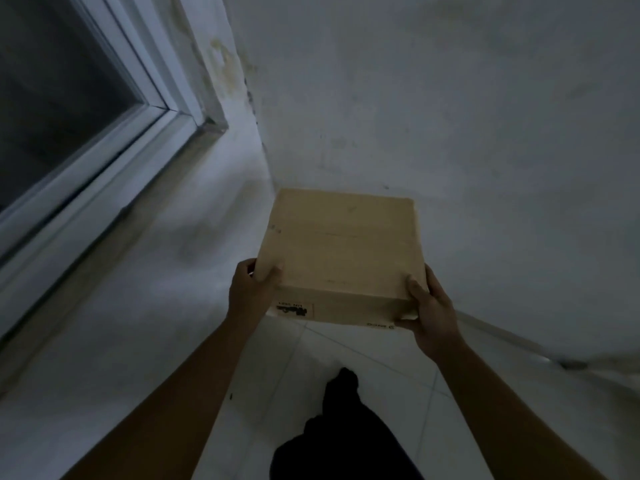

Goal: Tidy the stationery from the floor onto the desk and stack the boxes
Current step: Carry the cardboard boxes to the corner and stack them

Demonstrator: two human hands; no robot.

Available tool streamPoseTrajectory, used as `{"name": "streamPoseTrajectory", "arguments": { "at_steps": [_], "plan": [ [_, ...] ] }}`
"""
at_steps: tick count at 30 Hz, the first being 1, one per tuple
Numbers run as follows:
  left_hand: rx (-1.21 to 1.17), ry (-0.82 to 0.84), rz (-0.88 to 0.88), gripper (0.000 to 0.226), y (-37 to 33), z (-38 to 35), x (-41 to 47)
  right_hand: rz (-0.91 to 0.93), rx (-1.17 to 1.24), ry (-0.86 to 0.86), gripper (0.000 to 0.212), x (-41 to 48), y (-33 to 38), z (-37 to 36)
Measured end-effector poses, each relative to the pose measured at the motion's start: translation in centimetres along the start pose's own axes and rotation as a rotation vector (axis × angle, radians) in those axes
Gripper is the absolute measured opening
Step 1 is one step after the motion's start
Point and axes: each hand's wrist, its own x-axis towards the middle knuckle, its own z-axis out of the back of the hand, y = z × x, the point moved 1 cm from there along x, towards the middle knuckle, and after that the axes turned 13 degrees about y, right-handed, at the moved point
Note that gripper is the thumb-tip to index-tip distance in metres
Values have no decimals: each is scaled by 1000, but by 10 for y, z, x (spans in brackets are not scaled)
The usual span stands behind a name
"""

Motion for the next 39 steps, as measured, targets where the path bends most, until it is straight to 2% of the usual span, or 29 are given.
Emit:
{"name": "streamPoseTrajectory", "arguments": {
  "at_steps": [9, 14, 17, 25, 29, 33, 35, 39],
  "plan": [
    [-10, 44, 93, 54, 14, 15, 69, -84, 7, -39, 46, 74, -4, -40],
    [127, 98, 43, 49, 17, 23, 114, -126, 32, -85, 50, 99, -20, -61],
    [276, 173, -16, 69, 35, 21, 146, -126, 73, -156, 50, 112, -47, -67],
    [440, 225, -73, 70, 110, 6, 213, -236, 145, -210, 36, 150, -148, -62],
    [497, 254, -133, 62, 162, -15, 244, -302, 129, -233, 42, 179, -204, -44],
    [538, 288, -137, 57, 220, -36, 275, -401, 75, -138, 55, 215, -266, -27],
    [550, 279, -147, 53, 252, -50, 294, -428, 77, -113, 53, 237, -303, -20],
    [610, 312, -150, 49, 310, -76, 326, -362, 155, -163, 47, 273, -364, -6]
  ]
}}
